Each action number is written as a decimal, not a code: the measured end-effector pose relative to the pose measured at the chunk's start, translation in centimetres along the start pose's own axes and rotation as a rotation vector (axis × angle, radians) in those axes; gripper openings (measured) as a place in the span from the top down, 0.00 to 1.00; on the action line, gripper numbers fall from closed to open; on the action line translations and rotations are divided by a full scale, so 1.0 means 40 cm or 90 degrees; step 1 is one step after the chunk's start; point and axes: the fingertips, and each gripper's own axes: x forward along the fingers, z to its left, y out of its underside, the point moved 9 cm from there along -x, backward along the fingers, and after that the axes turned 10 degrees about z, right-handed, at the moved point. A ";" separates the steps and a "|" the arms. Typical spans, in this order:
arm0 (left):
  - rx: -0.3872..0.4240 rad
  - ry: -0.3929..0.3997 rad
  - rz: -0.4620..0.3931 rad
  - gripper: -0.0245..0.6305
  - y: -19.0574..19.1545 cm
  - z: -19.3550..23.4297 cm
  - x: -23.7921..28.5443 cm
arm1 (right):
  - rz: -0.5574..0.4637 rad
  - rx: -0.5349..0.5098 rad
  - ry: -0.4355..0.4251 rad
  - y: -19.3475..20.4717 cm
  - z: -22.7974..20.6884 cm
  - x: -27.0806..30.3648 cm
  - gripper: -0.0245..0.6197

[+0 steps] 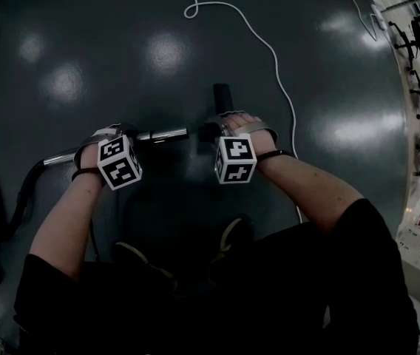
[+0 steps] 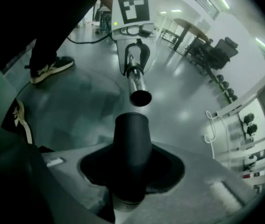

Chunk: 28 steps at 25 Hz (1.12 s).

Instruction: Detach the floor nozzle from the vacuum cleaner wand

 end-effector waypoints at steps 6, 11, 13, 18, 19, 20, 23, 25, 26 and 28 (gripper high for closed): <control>-0.008 -0.025 0.000 0.67 0.002 0.014 0.002 | 0.004 0.014 -0.022 0.005 0.015 0.017 0.75; 0.001 -0.051 0.051 0.67 0.003 -0.007 0.059 | -0.028 0.192 -0.121 -0.014 -0.020 0.098 0.75; 0.005 -0.064 0.066 0.67 -0.004 -0.011 0.083 | -0.017 0.211 -0.122 -0.007 -0.017 0.130 0.75; 0.023 -0.071 0.109 0.67 0.014 -0.039 0.137 | 0.042 0.074 -0.077 0.000 0.049 0.174 0.75; 0.027 -0.070 0.114 0.67 0.015 -0.043 0.145 | 0.040 0.069 -0.075 0.002 0.055 0.175 0.75; 0.030 -0.069 0.116 0.67 0.015 -0.046 0.151 | 0.037 0.069 -0.075 0.004 0.059 0.176 0.75; 0.031 -0.071 0.123 0.67 0.013 -0.049 0.165 | 0.031 0.071 -0.076 0.004 0.070 0.181 0.75; 0.030 -0.071 0.125 0.67 0.013 -0.051 0.173 | 0.032 0.068 -0.078 0.005 0.077 0.188 0.75; 0.030 -0.070 0.125 0.67 0.013 -0.052 0.177 | 0.032 0.068 -0.081 0.006 0.080 0.192 0.74; 0.029 -0.067 0.125 0.67 0.013 -0.053 0.182 | 0.028 0.069 -0.086 0.008 0.082 0.196 0.73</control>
